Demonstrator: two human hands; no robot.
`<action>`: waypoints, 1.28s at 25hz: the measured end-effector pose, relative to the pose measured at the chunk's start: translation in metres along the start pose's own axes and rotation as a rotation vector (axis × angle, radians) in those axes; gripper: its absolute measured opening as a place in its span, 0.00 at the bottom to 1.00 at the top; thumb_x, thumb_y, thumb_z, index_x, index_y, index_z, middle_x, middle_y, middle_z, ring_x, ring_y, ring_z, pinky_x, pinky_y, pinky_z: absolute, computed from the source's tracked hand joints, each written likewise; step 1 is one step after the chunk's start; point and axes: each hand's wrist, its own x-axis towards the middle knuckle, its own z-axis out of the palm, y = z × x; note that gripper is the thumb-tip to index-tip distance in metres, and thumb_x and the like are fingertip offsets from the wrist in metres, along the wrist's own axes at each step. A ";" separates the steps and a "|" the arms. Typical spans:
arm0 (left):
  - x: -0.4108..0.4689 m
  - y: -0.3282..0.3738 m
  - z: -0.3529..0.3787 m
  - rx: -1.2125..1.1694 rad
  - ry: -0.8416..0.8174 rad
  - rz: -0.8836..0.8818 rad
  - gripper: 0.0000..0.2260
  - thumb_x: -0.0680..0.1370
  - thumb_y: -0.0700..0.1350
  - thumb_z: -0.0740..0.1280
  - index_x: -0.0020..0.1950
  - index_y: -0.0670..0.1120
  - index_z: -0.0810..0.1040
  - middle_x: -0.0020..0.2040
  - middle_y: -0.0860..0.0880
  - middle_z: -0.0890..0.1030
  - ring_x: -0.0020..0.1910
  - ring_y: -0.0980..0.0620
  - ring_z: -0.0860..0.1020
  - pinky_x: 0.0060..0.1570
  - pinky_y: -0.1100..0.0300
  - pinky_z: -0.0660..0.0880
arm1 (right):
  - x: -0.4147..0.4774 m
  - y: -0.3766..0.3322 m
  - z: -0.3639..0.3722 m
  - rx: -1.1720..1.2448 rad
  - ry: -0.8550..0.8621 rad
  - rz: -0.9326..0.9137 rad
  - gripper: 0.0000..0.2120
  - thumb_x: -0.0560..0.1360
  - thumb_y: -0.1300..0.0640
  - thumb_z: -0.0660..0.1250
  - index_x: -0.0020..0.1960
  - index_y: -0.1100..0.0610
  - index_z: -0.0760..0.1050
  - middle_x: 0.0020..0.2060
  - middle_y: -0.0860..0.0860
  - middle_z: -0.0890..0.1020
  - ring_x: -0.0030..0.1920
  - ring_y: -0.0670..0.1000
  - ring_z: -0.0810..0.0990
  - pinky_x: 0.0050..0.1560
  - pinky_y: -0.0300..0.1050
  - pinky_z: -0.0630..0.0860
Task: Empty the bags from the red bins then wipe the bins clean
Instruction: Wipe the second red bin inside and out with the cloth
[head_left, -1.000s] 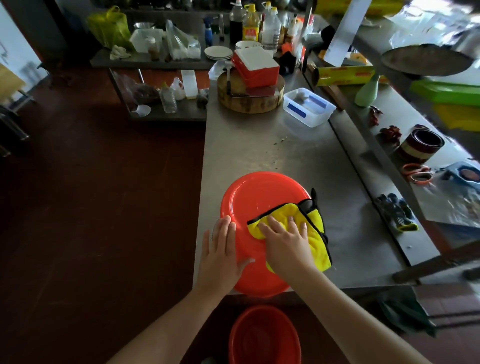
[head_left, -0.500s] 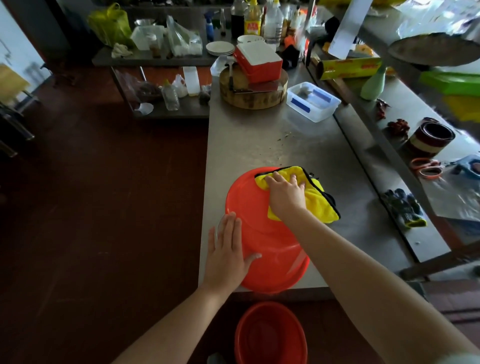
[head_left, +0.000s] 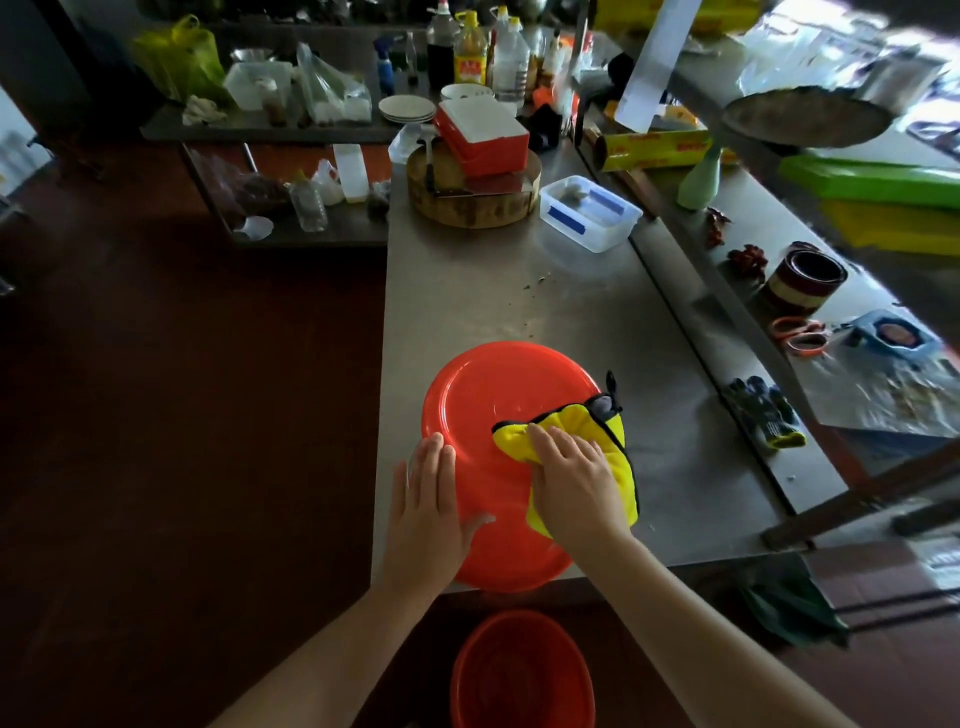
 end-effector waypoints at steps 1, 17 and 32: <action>0.000 0.000 0.000 -0.020 0.009 0.008 0.44 0.78 0.70 0.58 0.80 0.38 0.53 0.81 0.39 0.52 0.81 0.43 0.49 0.77 0.42 0.53 | 0.001 -0.005 0.001 0.030 0.000 0.007 0.23 0.75 0.60 0.67 0.69 0.54 0.73 0.60 0.52 0.81 0.60 0.59 0.79 0.66 0.61 0.73; 0.003 -0.003 -0.006 -0.047 -0.008 -0.015 0.45 0.76 0.73 0.56 0.81 0.42 0.55 0.82 0.44 0.53 0.81 0.47 0.51 0.79 0.47 0.48 | 0.113 -0.039 0.008 -0.074 -0.227 -0.030 0.31 0.80 0.32 0.49 0.80 0.42 0.58 0.80 0.45 0.59 0.81 0.53 0.54 0.80 0.56 0.49; -0.001 -0.002 -0.007 -0.079 -0.001 -0.015 0.44 0.77 0.73 0.56 0.81 0.42 0.55 0.82 0.44 0.54 0.81 0.48 0.50 0.77 0.41 0.55 | -0.002 0.021 -0.008 0.047 -0.115 -0.061 0.34 0.76 0.35 0.45 0.72 0.49 0.74 0.75 0.49 0.70 0.78 0.57 0.63 0.78 0.60 0.52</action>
